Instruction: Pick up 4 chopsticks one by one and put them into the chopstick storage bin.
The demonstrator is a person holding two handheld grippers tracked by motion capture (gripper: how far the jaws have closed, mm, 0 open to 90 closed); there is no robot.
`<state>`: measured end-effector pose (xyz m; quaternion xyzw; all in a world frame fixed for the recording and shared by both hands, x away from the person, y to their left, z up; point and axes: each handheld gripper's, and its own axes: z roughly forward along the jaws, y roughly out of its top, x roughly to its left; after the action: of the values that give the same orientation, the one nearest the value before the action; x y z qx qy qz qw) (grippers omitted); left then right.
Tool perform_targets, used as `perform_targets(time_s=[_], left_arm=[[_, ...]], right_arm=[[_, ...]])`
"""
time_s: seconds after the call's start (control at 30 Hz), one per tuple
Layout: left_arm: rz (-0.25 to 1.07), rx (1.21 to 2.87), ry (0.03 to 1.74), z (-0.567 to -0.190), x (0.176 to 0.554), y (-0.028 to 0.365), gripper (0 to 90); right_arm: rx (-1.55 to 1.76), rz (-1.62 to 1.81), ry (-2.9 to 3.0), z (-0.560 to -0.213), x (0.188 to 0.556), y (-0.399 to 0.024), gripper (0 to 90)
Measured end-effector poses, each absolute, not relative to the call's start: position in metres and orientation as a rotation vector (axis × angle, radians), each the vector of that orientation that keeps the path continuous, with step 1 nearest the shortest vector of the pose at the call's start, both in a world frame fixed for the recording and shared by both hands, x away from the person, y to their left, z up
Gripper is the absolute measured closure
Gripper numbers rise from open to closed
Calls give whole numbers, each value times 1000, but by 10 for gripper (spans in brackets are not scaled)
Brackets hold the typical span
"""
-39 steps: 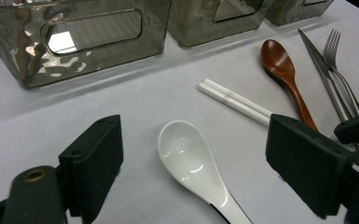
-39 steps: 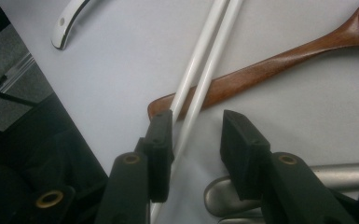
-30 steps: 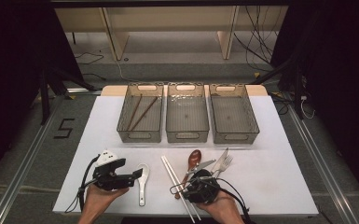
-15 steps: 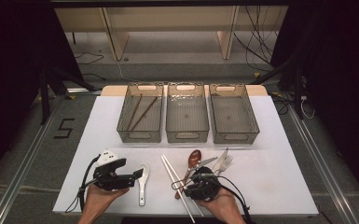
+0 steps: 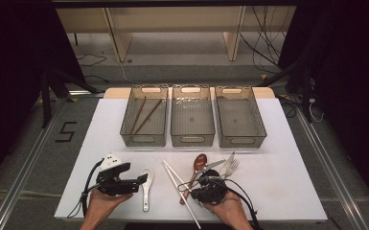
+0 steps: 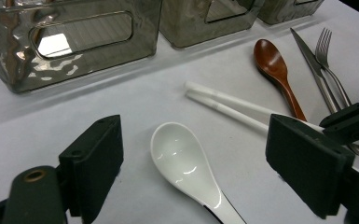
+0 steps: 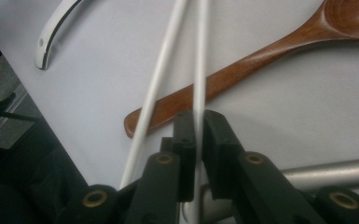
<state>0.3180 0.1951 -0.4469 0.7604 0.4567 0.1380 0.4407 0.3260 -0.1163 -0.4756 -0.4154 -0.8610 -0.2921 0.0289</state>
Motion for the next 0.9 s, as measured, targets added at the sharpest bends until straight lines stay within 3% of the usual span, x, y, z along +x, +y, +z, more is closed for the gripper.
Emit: perform_targets(time_s=[0.9], left_arm=[[350,1877,1139,-447,319,199,189]], right_arm=[[-1242,-986,-2693,-462,326,-124,863]])
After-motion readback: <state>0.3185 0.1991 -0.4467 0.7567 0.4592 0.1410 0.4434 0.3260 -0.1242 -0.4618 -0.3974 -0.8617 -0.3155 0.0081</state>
